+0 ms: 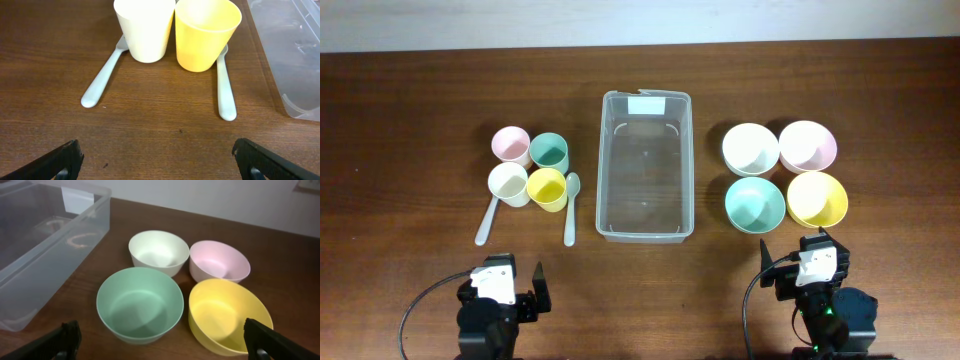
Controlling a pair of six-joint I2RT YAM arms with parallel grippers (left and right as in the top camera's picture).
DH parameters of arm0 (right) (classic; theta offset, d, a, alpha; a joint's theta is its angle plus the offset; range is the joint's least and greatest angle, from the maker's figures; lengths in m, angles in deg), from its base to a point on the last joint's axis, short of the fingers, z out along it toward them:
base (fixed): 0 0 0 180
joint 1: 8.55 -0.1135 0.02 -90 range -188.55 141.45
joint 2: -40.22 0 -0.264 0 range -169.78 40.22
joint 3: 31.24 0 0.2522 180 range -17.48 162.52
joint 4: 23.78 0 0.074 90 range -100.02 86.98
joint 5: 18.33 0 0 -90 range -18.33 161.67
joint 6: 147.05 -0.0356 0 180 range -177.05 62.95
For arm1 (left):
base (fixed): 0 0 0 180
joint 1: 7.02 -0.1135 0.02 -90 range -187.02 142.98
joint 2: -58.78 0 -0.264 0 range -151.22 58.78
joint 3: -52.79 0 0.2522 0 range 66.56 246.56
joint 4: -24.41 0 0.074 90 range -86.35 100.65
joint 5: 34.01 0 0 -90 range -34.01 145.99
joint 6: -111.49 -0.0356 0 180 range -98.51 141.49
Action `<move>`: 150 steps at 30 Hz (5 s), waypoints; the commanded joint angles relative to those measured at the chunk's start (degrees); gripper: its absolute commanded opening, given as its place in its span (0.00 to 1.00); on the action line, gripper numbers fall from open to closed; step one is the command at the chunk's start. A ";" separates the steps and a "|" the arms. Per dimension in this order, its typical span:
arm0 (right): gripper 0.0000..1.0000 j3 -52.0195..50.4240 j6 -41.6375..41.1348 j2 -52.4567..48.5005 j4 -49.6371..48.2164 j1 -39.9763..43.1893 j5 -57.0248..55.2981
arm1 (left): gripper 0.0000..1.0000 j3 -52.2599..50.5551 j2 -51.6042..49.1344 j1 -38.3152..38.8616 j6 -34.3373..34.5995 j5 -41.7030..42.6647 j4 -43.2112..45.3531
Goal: Pack container
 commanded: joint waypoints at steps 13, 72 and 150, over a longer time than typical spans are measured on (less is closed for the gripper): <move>0.99 41.83 -13.53 -38.36 15.96 -0.37 -0.57 | 0.99 -0.24 0.50 -0.24 -0.26 -0.44 0.13; 0.17 62.79 -9.60 -109.66 25.14 28.22 6.91 | 1.00 -0.24 0.50 -0.24 -0.26 -0.44 0.13; 0.25 101.22 -35.08 -114.25 19.74 -14.56 16.13 | 1.00 -0.24 0.50 -0.24 -0.26 -0.44 0.13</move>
